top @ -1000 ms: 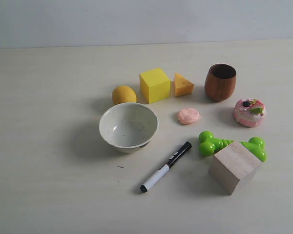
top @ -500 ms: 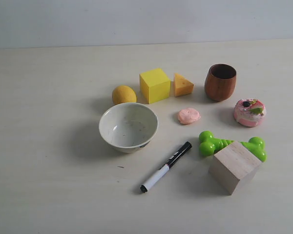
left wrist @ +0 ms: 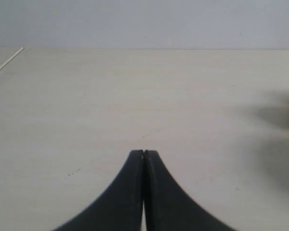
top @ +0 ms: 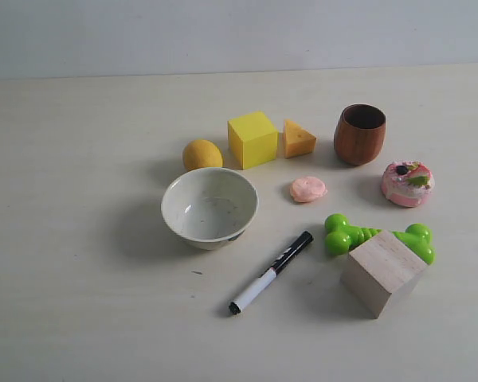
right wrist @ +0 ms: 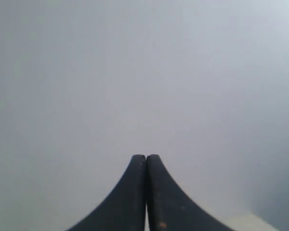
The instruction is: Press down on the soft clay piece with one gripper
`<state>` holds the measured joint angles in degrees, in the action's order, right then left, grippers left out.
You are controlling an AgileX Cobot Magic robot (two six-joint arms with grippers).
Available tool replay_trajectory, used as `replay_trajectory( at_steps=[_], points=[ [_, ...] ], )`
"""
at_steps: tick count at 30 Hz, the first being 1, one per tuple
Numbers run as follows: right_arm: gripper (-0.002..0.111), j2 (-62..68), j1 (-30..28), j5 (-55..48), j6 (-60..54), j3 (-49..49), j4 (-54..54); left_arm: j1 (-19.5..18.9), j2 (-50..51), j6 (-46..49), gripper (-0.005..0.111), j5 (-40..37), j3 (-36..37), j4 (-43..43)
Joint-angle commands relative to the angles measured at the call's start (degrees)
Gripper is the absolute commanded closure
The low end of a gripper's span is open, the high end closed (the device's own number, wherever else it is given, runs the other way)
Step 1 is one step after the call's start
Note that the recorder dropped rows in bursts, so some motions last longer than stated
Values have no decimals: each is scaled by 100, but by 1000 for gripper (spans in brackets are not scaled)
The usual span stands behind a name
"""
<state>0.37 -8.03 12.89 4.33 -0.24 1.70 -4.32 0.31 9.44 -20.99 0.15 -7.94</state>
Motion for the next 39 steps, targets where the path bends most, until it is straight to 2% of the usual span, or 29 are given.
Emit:
replay_trajectory(
  at_steps=[1,8,15,20,26,30,35,39],
  points=[
    [108,-37,5,979,193,-86,-11,29,-31,-29,107,54,-15,-9],
    [108,530,5,-777,166,-1666,-64,29,-31,-29,107,54,-15,-9],
    [108,1976,5,-1604,85,-3046,-64,29,-31,-29,107,54,-15,-9],
    [108,2986,491,-2338,-589,-3821,-29,29,-31,-29,107,54,-15,-9],
    [108,4135,1424,-2920,-1069,-4395,-19,29,-31,-29,107,54,-15,-9],
    [108,4930,1868,-3814,-1069,-4681,-19,29,-31,-29,107,54,-15,-9],
    [108,5761,2100,-4746,-1025,-4774,491,29,-31,-29,107,54,-15,-9],
    [108,6018,2100,-4813,-1025,-4774,1197,29,-31,-29,107,54,-15,-9]
  ],
)
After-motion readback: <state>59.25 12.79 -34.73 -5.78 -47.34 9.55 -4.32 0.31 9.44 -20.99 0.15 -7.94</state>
